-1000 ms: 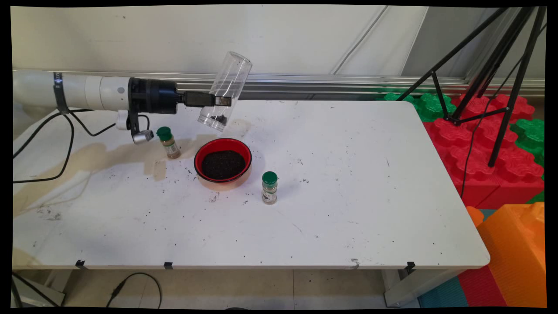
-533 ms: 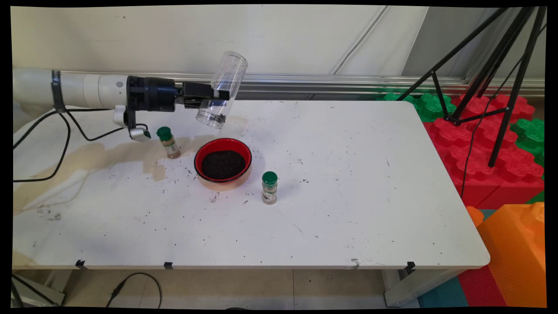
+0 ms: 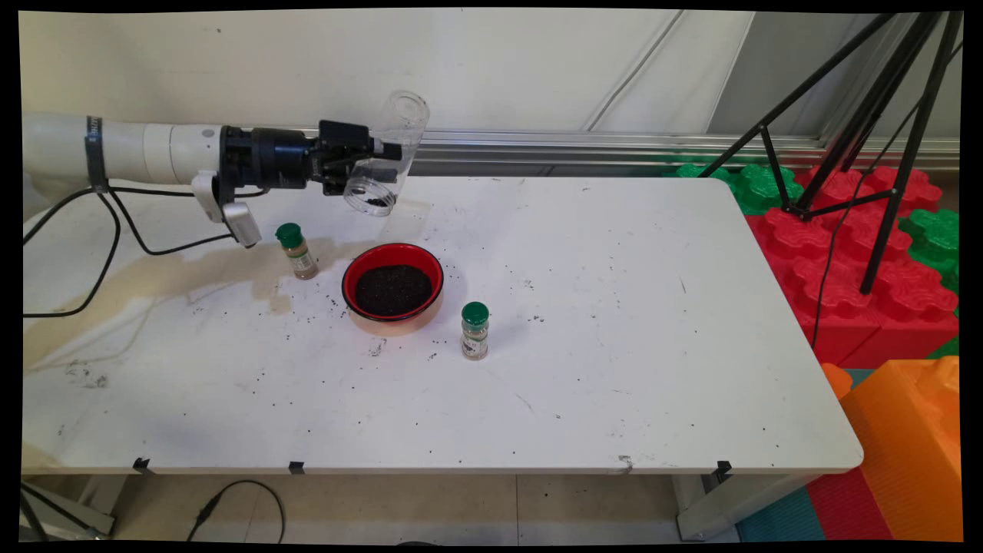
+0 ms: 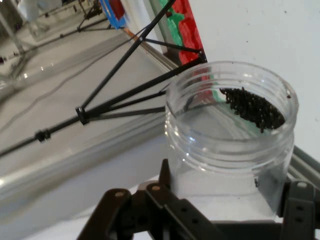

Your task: Pour the black seasoning powder in the red bowl

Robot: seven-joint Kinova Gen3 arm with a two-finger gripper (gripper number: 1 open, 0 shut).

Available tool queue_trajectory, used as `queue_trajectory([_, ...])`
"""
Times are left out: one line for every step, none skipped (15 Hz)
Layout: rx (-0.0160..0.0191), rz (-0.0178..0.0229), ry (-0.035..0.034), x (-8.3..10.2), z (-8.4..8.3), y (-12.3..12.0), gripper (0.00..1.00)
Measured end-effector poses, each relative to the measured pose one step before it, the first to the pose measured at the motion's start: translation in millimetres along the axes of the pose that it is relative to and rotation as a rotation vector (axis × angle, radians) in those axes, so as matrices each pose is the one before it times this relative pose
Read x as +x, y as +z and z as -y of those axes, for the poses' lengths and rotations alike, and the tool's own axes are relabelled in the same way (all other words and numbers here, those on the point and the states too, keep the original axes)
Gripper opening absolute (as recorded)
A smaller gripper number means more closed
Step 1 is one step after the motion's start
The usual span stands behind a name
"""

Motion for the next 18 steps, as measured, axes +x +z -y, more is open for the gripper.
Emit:
queue_trajectory([0.00036,0.00353,-0.04630,-1.11,0.95,-0.49,0.00])
queue_trajectory([0.00077,0.00260,-0.04581,-1.10,0.94,-0.30,0.00])
queue_trajectory([0.00057,0.00191,-0.03880,-0.64,0.82,-0.64,0.00])
queue_trajectory([0.00065,0.00029,-0.02839,-0.42,0.59,-0.29,0.00])
queue_trajectory([0.00073,-0.00089,-0.04280,-0.52,0.97,-0.36,0.00])
queue_trajectory([0.00028,-0.00092,-0.02960,-0.27,0.65,-0.29,0.00])
queue_trajectory([0.00032,-0.00177,-0.05049,-0.43,1.13,-0.49,0.00])
queue_trajectory([-0.00002,-0.00147,-0.04220,-0.29,0.91,-0.44,0.00])
queue_trajectory([-0.00026,-0.00158,-0.04513,-0.30,0.99,-0.46,0.00])
queue_trajectory([-0.00015,-0.00132,-0.03830,-0.18,0.82,-0.39,0.00])
queue_trajectory([-0.00053,-0.00031,-0.02477,-0.16,0.53,-0.24,0.00])
queue_trajectory([-0.00093,-0.00024,-0.03406,-0.18,0.82,-0.26,0.00])
queue_trajectory([-0.00033,0.00057,-0.03852,-0.41,0.93,-0.22,0.00])
queue_trajectory([0.00023,0.00066,-0.03672,-0.40,1.03,-0.30,0.00])
queue_trajectory([-0.00008,0.00025,-0.03188,-0.41,0.77,-0.15,0.00])
queue_trajectory([-0.00011,-0.00004,-0.02269,-0.22,0.59,-0.19,0.00])
queue_trajectory([-0.00087,-0.00057,-0.03458,-0.20,0.78,-0.30,0.00])
queue_trajectory([-0.00062,-0.00041,-0.02287,-0.16,0.51,-0.16,0.00])
